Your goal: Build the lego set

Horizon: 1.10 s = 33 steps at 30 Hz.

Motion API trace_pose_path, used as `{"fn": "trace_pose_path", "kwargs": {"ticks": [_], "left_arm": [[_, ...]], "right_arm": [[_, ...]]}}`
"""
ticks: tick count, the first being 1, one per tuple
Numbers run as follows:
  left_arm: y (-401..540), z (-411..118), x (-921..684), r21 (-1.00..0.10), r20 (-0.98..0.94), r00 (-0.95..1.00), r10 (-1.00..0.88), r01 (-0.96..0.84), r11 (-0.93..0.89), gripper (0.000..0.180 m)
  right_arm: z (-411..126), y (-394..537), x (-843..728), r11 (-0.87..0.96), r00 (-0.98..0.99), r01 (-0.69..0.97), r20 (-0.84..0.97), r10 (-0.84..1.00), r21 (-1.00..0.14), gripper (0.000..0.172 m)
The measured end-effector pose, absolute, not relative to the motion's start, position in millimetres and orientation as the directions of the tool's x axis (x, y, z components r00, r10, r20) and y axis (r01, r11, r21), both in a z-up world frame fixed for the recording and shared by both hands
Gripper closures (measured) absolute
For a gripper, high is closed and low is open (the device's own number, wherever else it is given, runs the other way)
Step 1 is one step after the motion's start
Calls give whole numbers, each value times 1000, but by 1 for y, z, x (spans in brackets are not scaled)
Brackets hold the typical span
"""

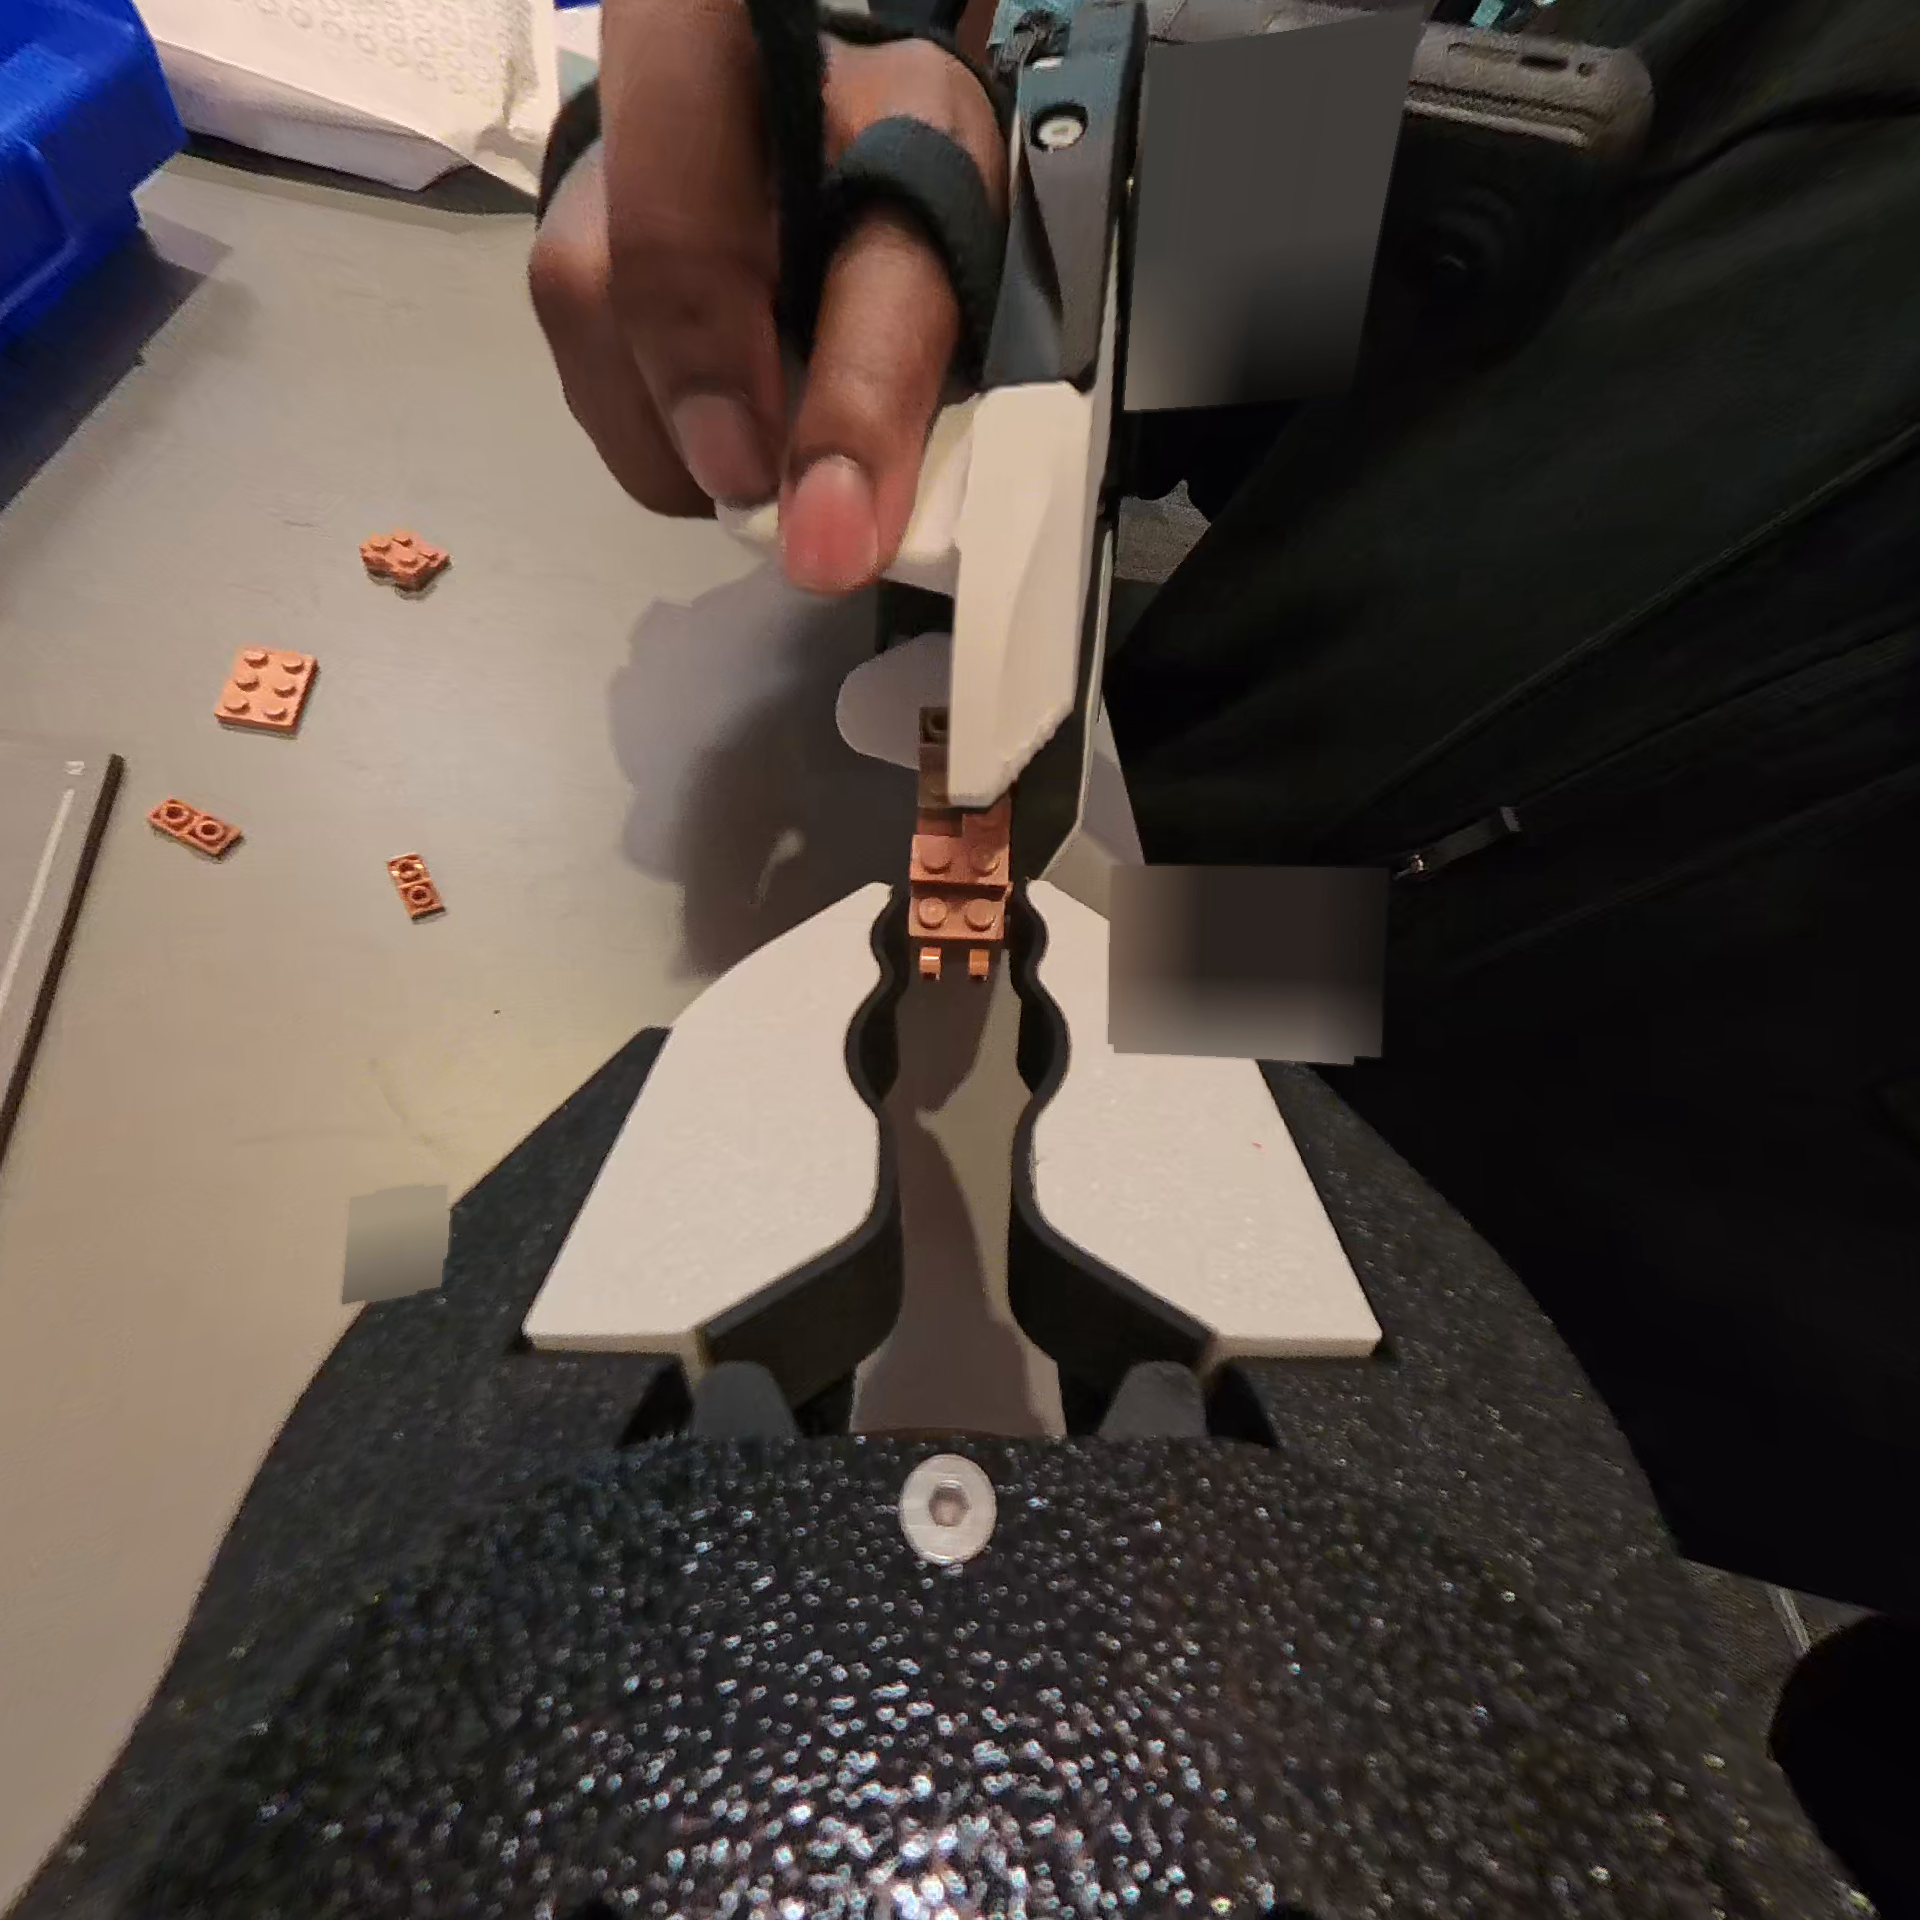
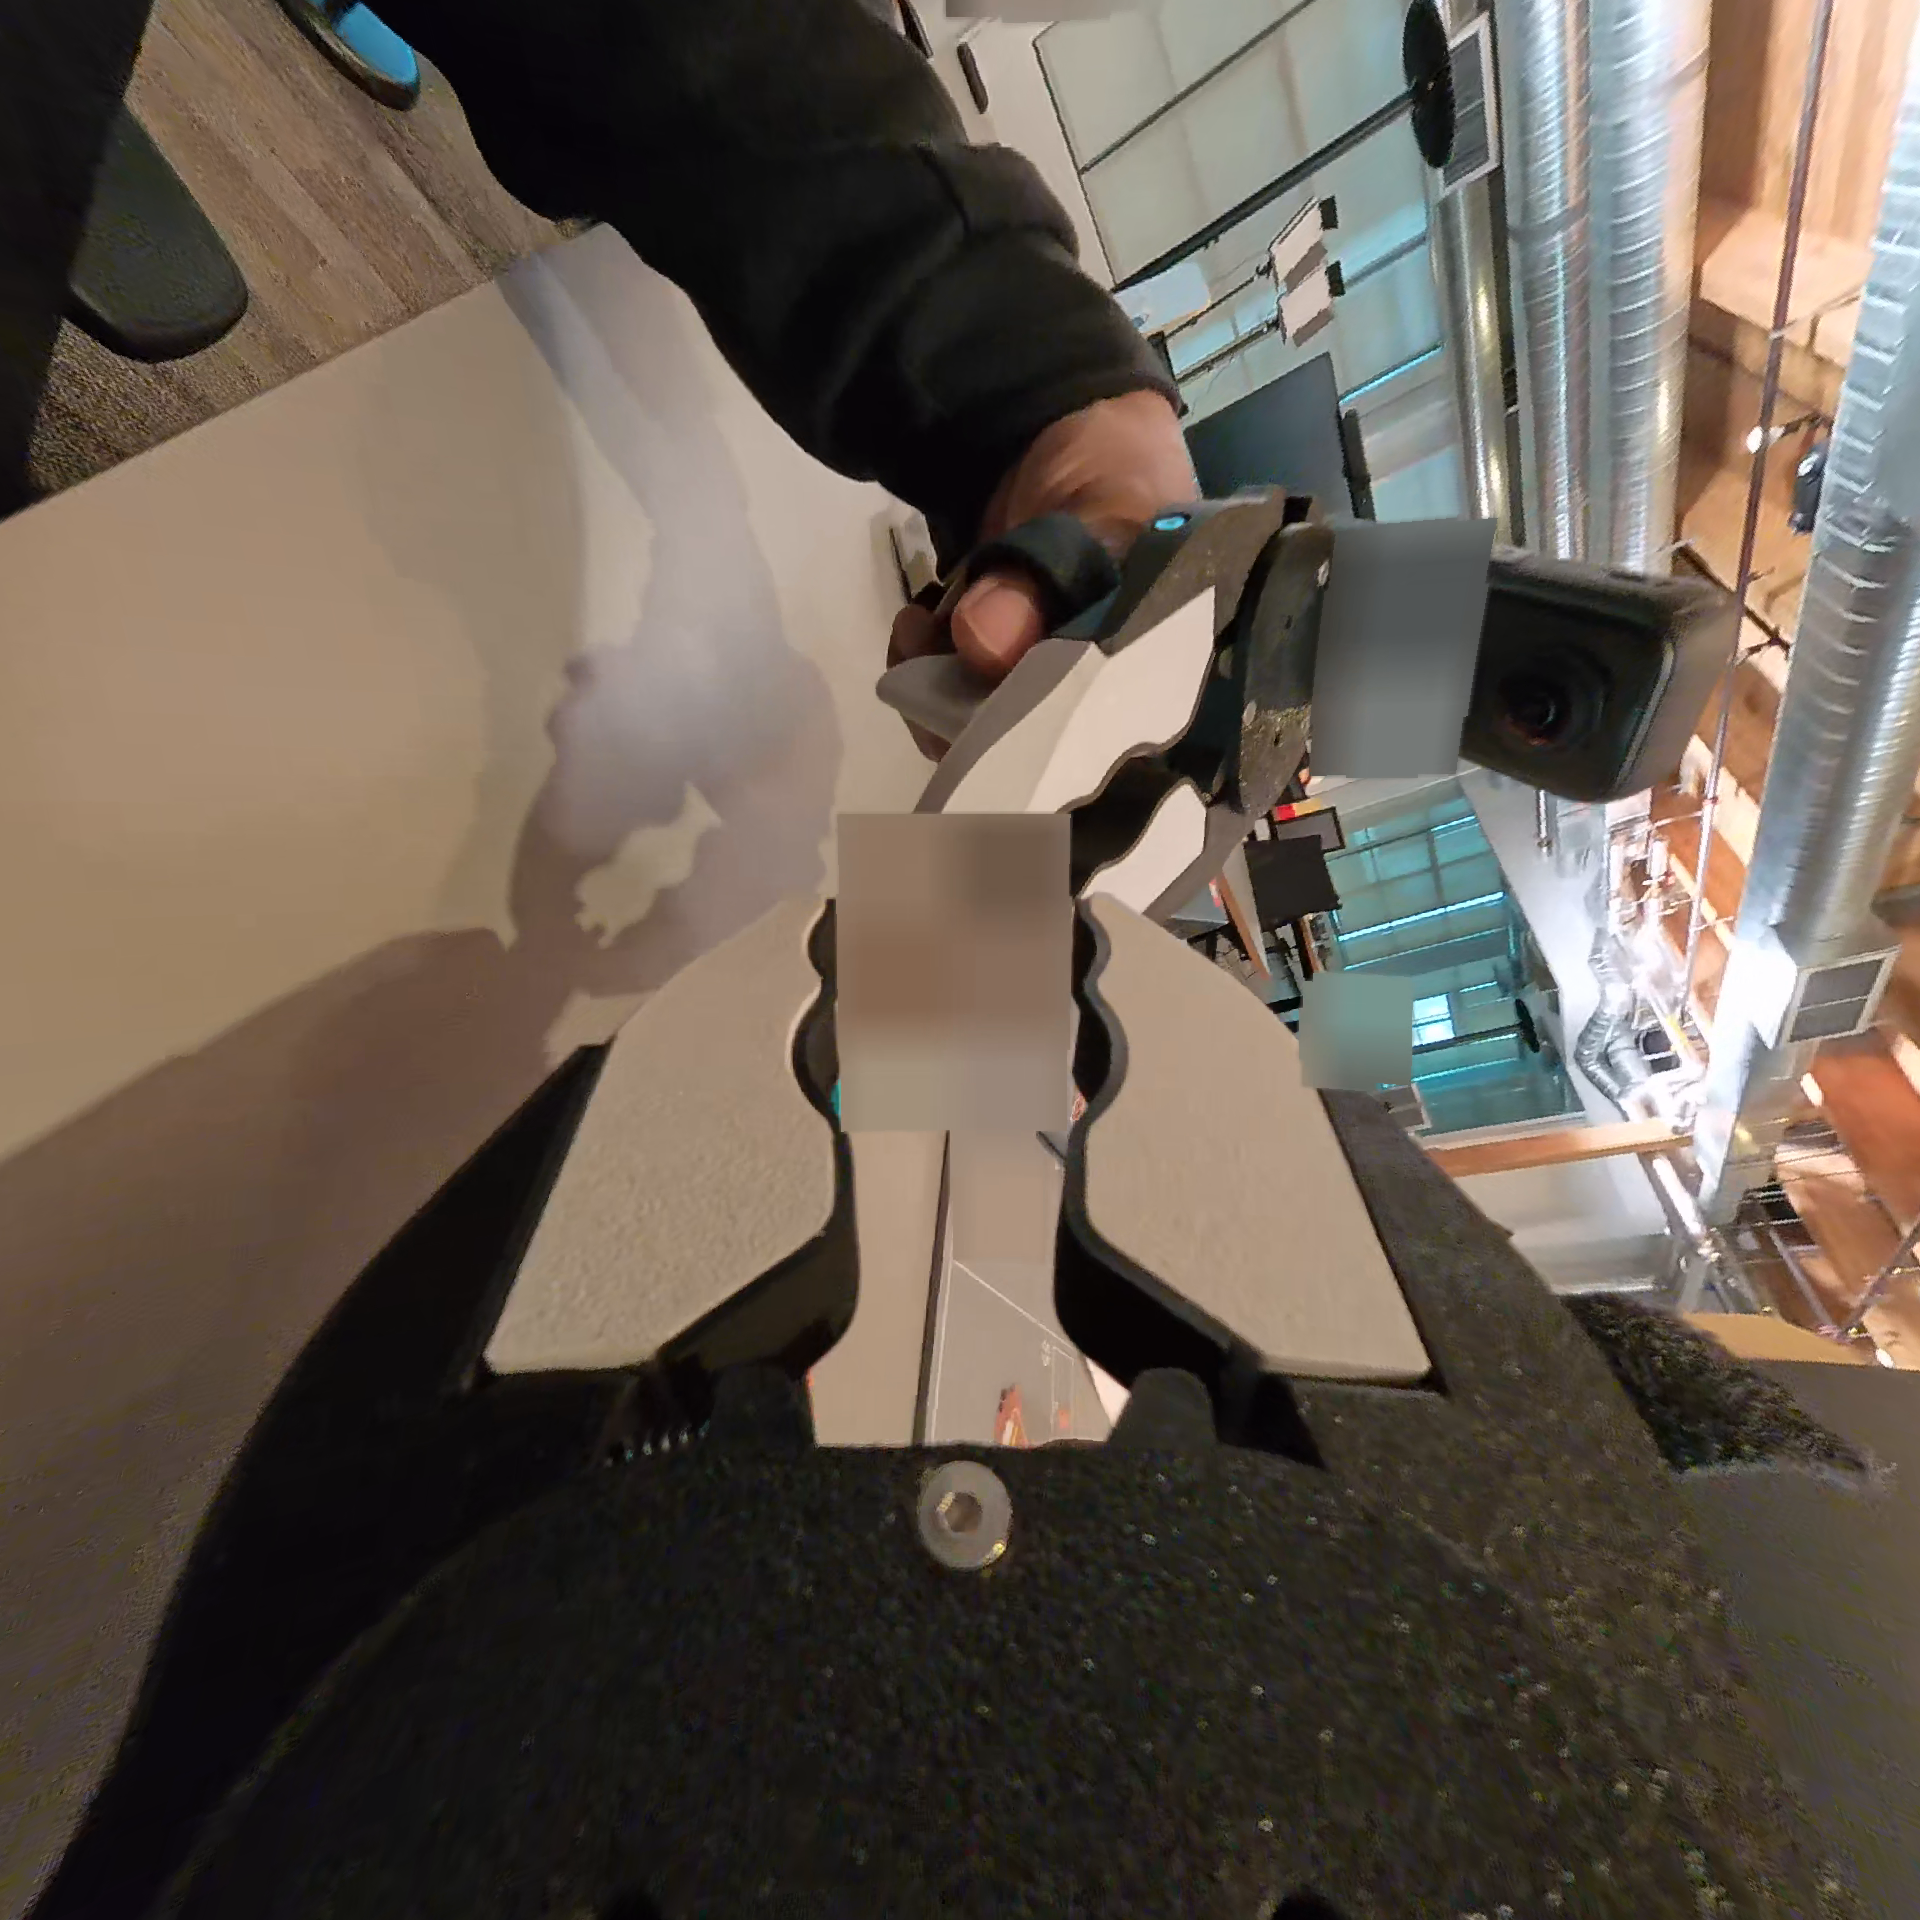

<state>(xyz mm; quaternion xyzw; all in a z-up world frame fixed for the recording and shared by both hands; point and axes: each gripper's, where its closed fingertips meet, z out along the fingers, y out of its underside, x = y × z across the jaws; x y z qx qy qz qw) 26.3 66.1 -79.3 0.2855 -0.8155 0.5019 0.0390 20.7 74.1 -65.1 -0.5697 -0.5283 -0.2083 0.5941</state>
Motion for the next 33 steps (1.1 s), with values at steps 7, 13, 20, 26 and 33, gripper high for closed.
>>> {"fn": "trace_pose_path", "kwargs": {"ticks": [7,13,20,26,33], "left_arm": [[60,-74,22,-791,377,-831,-409,-519,324,163],[57,-73,20,-792,389,-832,-396,-522,317,163],[53,-72,19,-792,406,-834,-374,-526,310,163],[51,-71,18,-795,419,-833,-362,-529,298,163],[53,-66,28,-812,436,-809,-395,-542,214,161]], "right_arm": [[-65,70,15,285,304,871,894,330,-401,152],[-63,67,14,276,317,862,876,362,-426,152],[-62,64,12,266,308,867,873,377,-421,153],[-61,62,12,249,324,864,861,392,-438,153],[-56,65,21,242,378,849,860,343,-470,153]]}}
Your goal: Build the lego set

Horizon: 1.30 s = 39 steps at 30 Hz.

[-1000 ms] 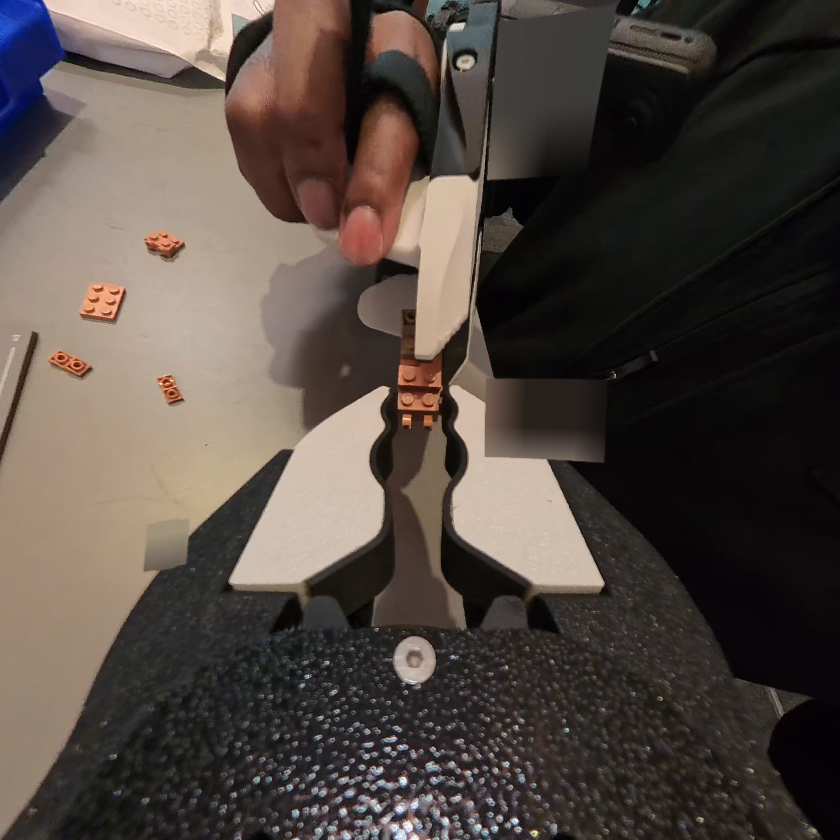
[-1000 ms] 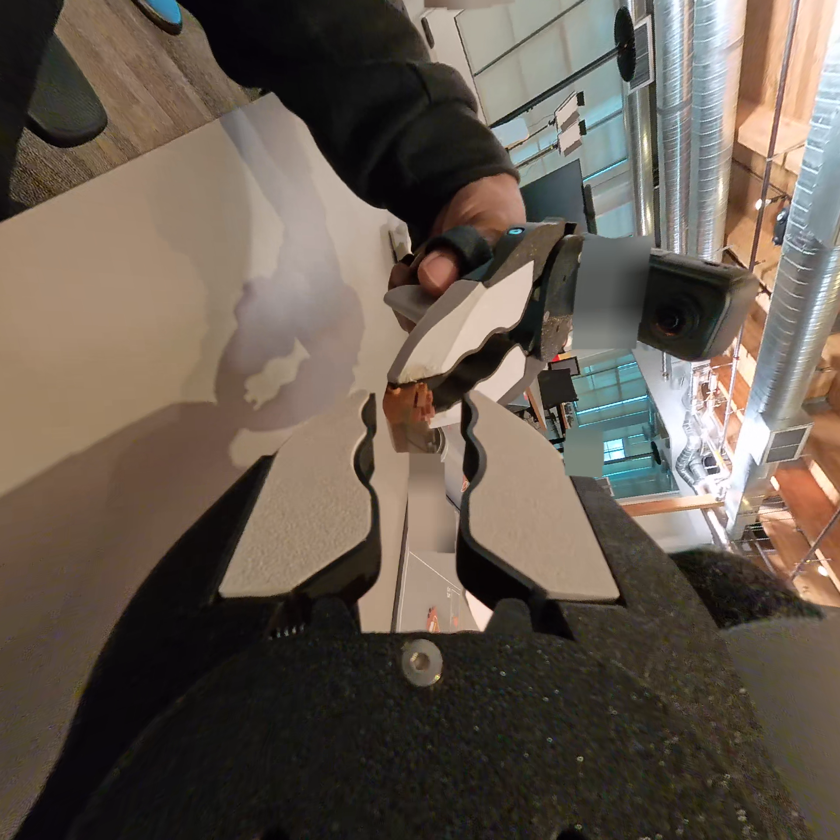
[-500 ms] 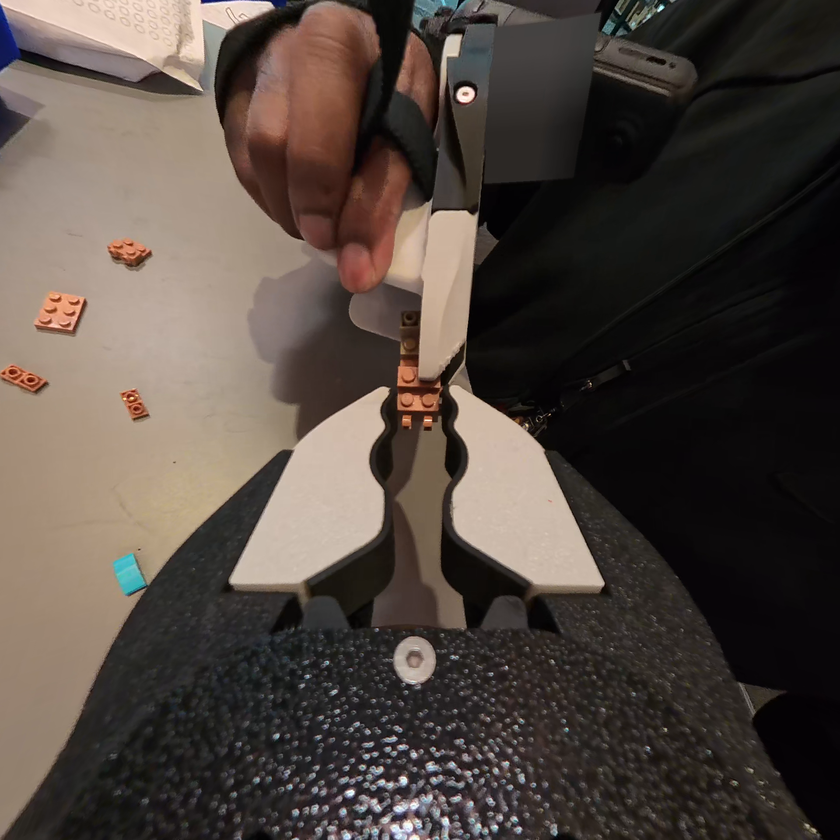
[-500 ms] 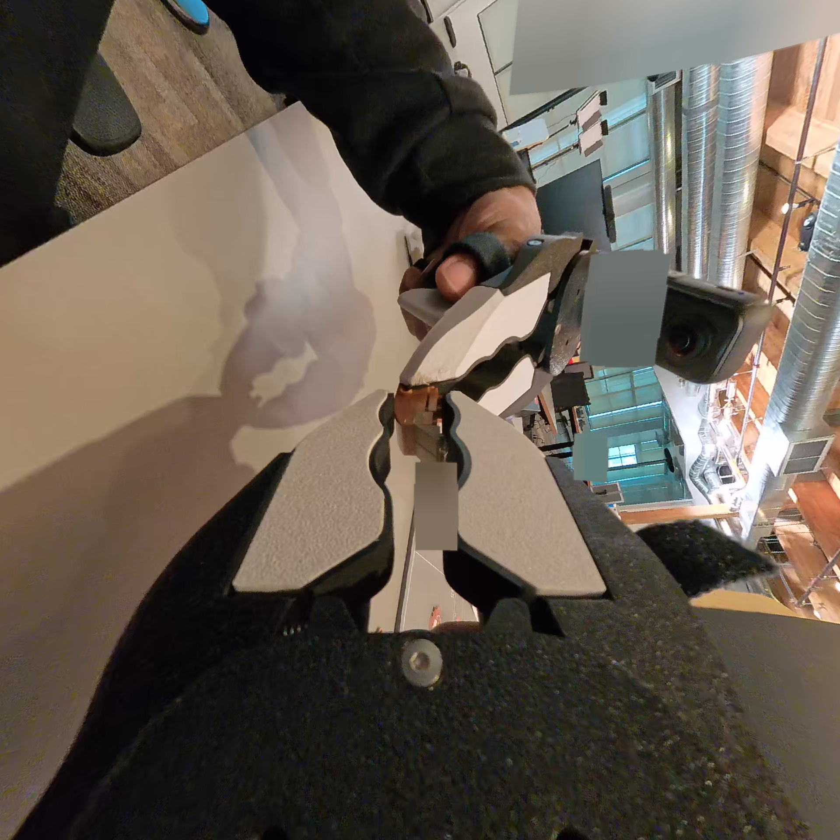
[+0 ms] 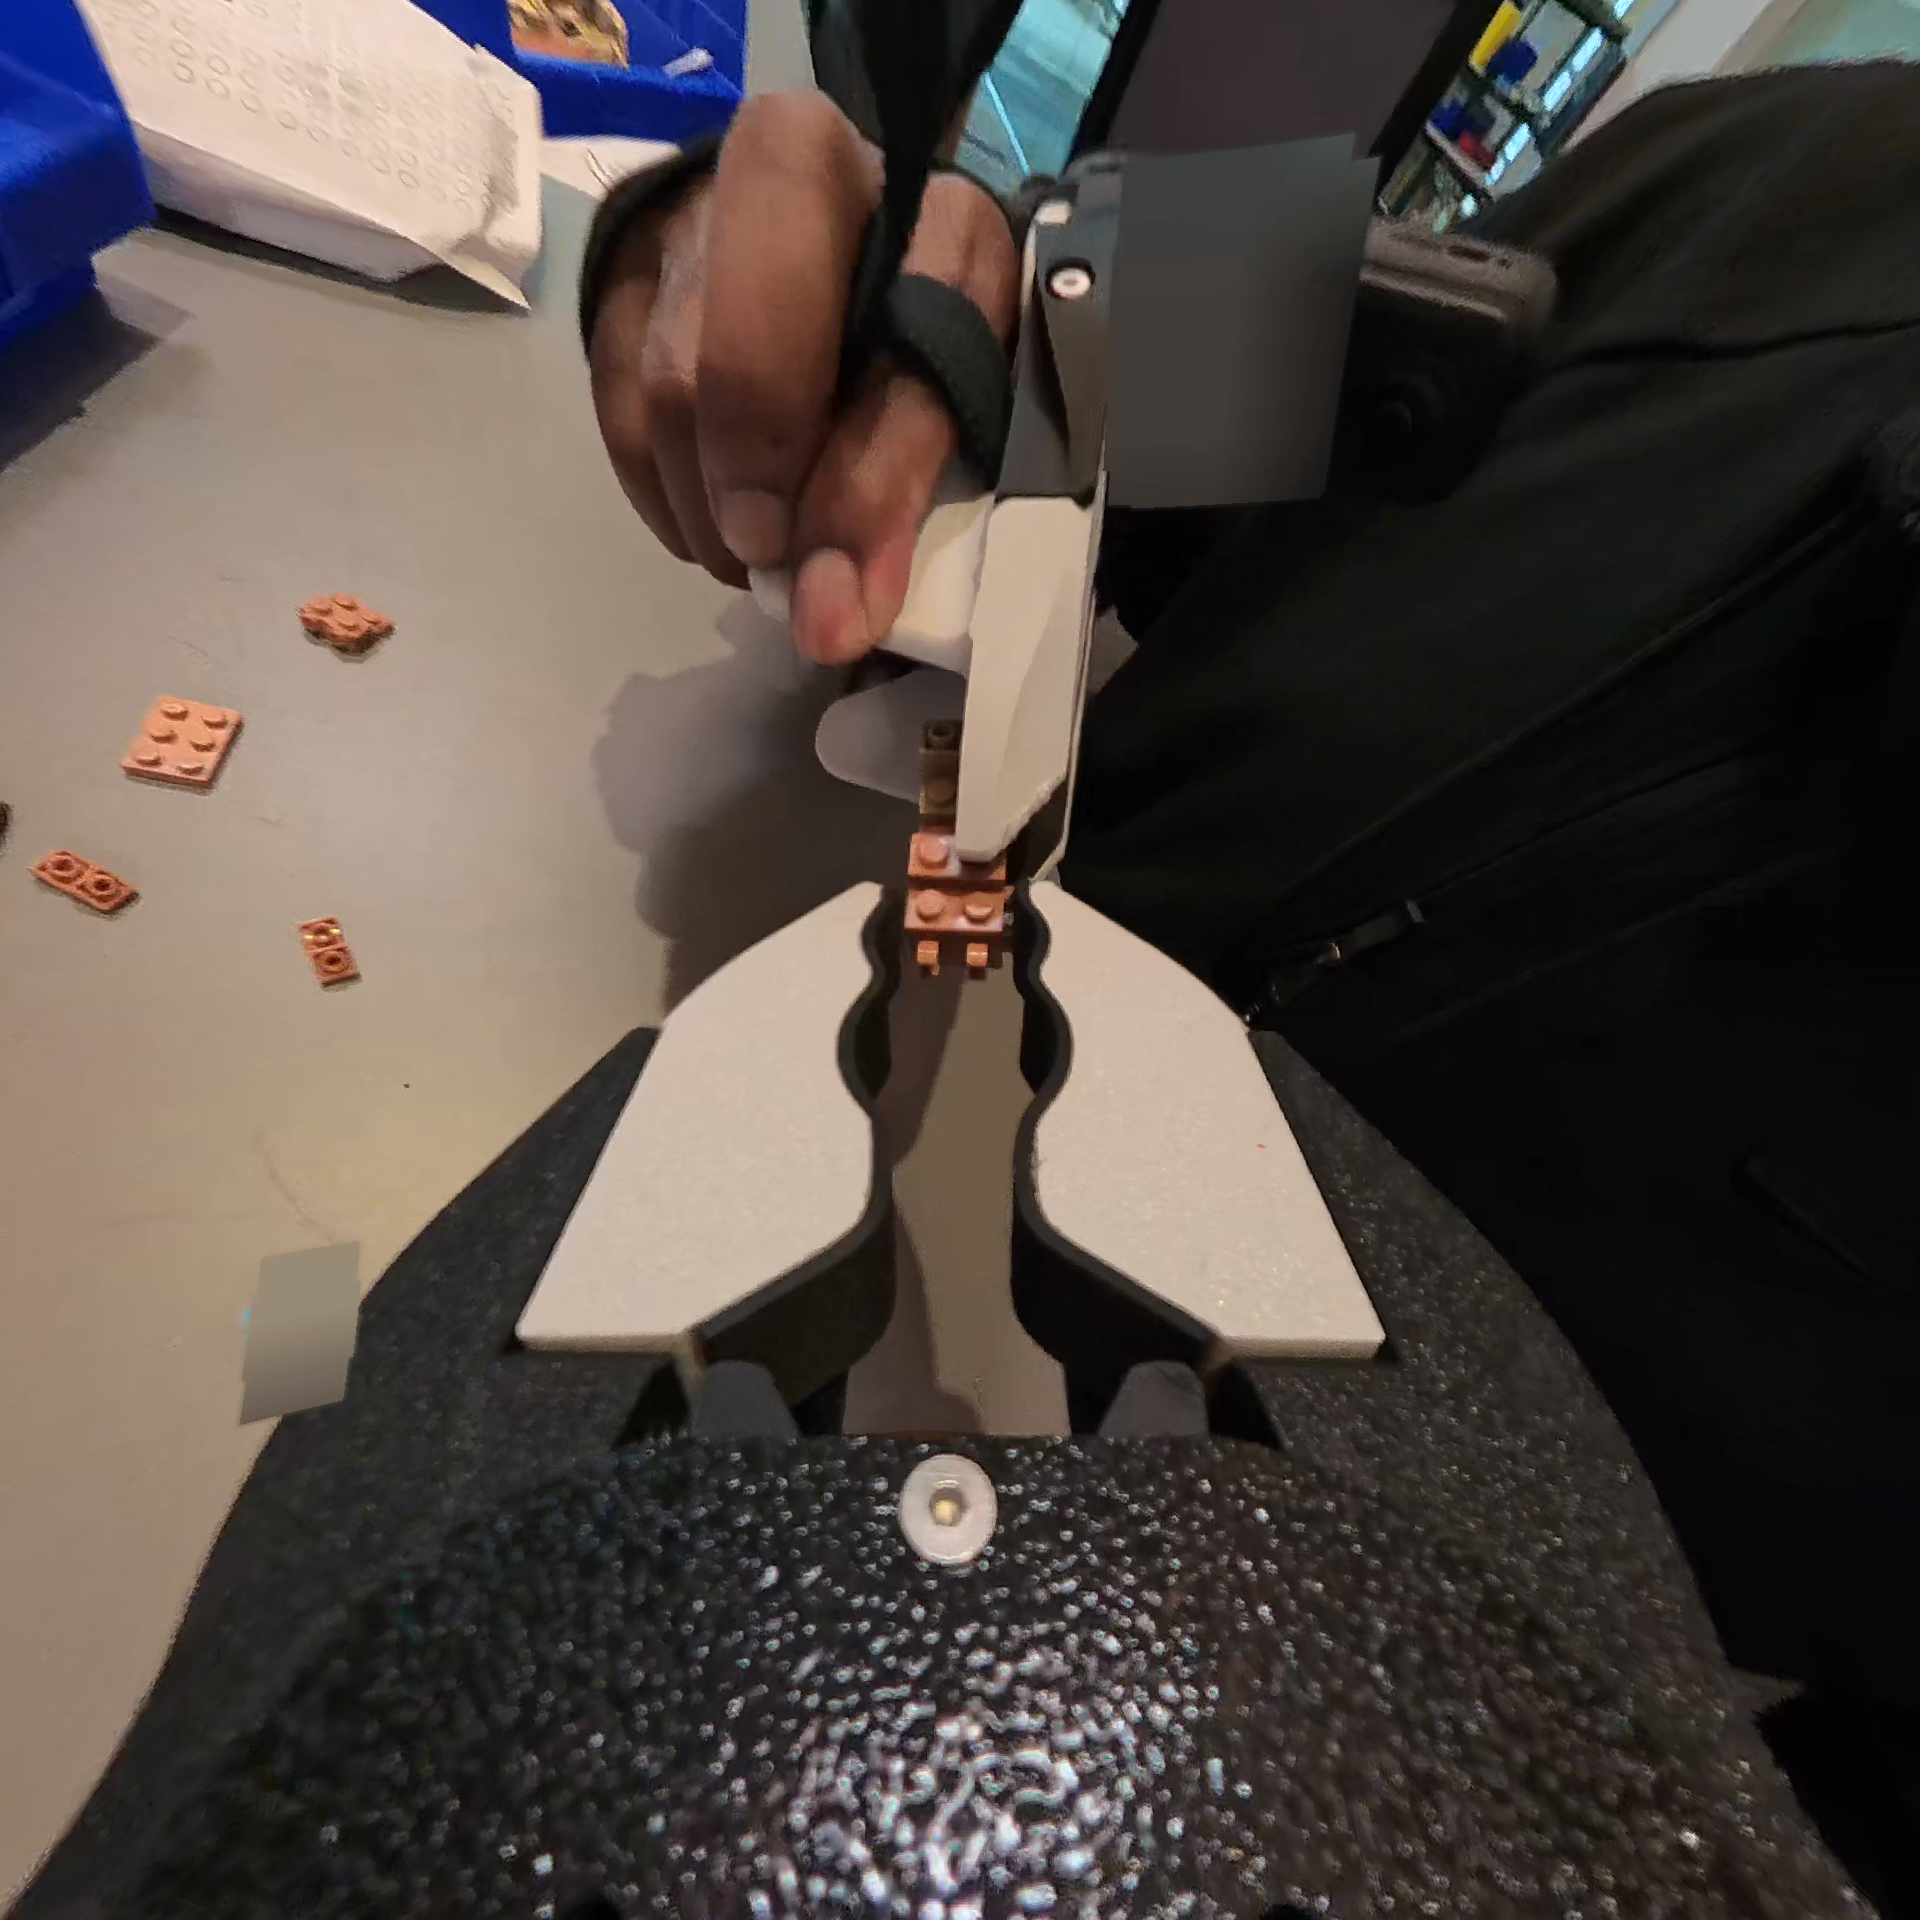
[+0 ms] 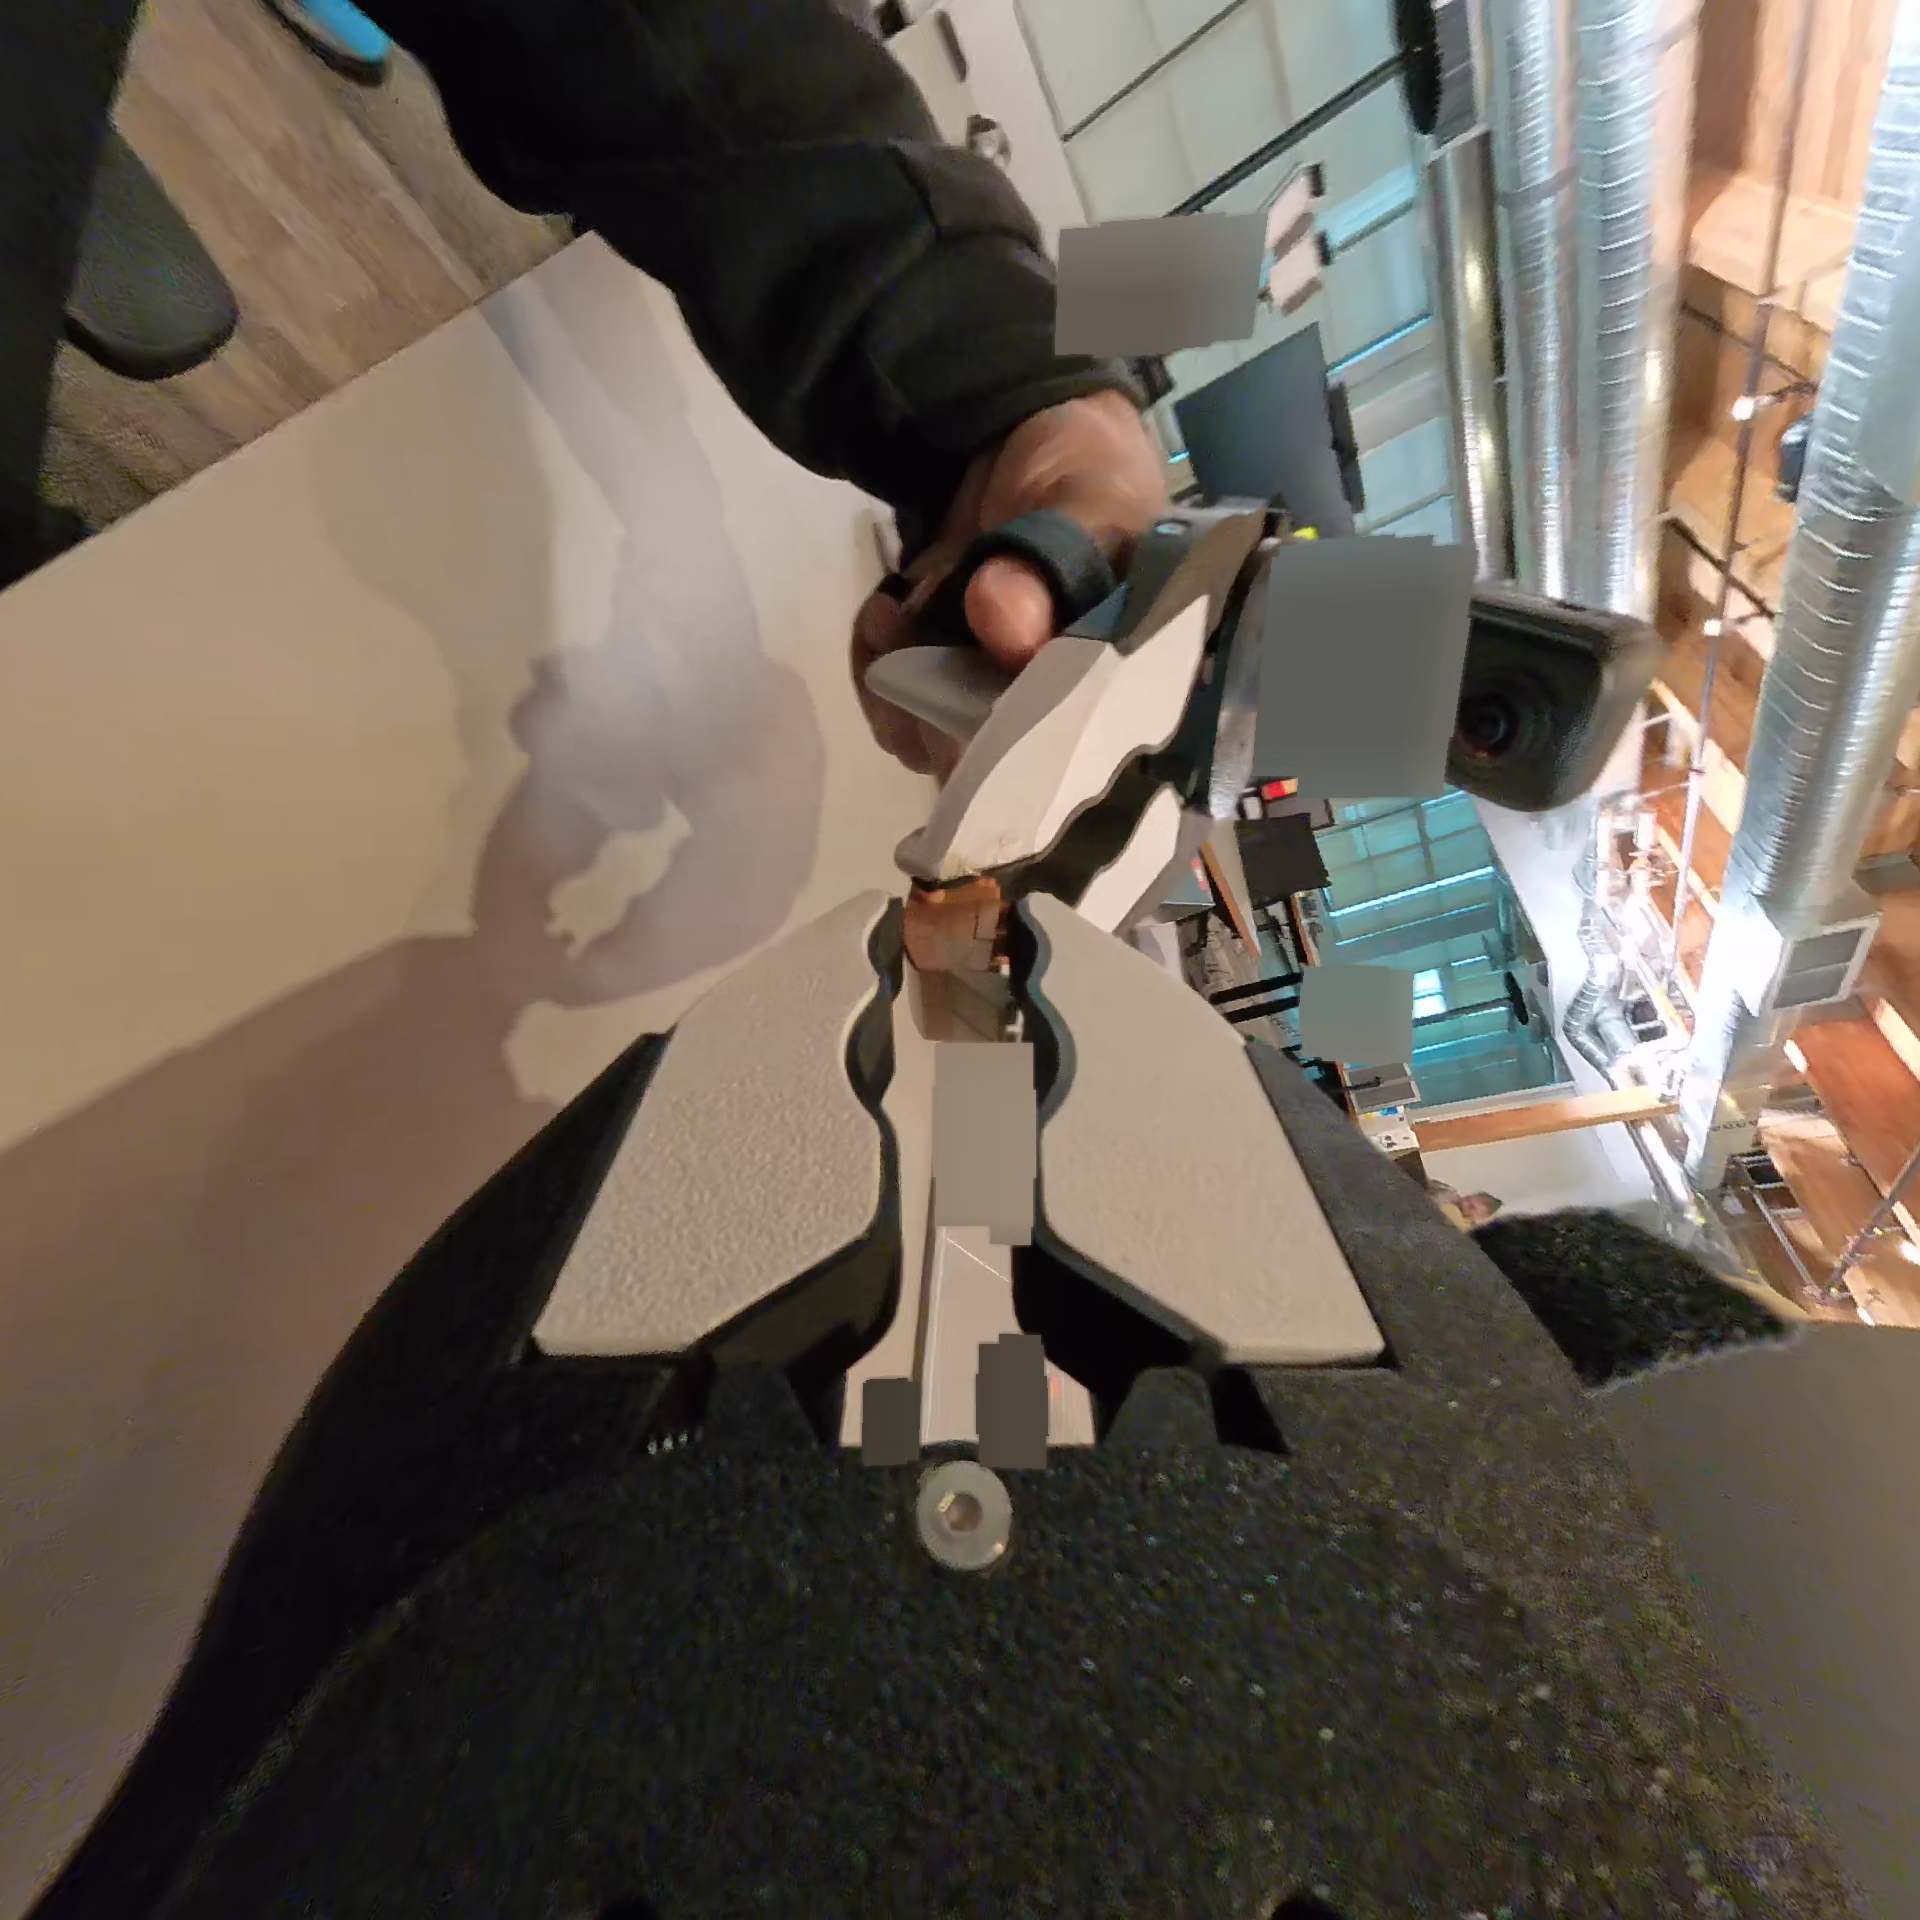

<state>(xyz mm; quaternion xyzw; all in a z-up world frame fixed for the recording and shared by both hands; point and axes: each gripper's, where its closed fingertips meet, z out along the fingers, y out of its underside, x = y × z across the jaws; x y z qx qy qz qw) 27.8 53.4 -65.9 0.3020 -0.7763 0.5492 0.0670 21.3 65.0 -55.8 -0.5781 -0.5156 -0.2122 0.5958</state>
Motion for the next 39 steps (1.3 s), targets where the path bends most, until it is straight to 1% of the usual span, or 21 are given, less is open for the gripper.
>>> {"fn": "trace_pose_path", "kwargs": {"ticks": [2,4,6,8,10,13,16,18,21,23,27,30,33,35,39], "left_arm": [[58,-65,32,-817,430,-796,-425,-544,191,150],[62,-62,33,-839,419,-797,-436,-523,150,147],[66,-59,33,-852,422,-788,-448,-514,102,138],[68,-58,33,-878,394,-800,-452,-473,73,136],[73,-56,37,-928,286,-820,-496,-366,71,139],[77,-55,40,-973,41,-827,-560,-161,166,145],[74,-57,38,-947,-207,-807,-554,22,321,147],[70,-53,37,-919,-326,-780,-534,128,373,146],[66,-46,40,-888,-428,-729,-535,230,397,146],[66,-42,42,-867,-482,-693,-536,287,408,151],[64,-41,43,-815,-573,-628,-526,371,445,165],[65,-40,46,-775,-631,-564,-533,414,478,165],[64,-43,48,-767,-642,-540,-545,429,478,166],[65,-45,50,-778,-628,-538,-563,425,462,166],[73,-51,57,-852,-523,-580,-624,347,392,166]], "right_arm": [[-52,65,23,251,403,835,855,328,-490,153],[-49,66,26,249,436,820,844,313,-516,153],[-46,68,29,248,468,802,831,301,-543,153],[-45,69,30,247,513,768,798,314,-591,153],[-45,70,31,240,560,722,752,348,-649,152],[-42,69,30,251,613,652,692,382,-715,152],[-37,67,31,263,652,588,640,406,-765,152],[-36,67,31,265,670,557,614,417,-787,152],[-36,67,32,262,692,512,573,439,-818,152],[-36,67,33,258,704,486,549,451,-835,152],[-37,69,36,252,719,466,529,451,-848,152],[-37,69,38,254,724,456,521,451,-853,152],[-37,70,38,257,725,458,525,445,-851,152],[-37,71,41,259,734,466,533,420,-846,150],[-36,71,50,254,742,507,567,357,-823,143]]}}
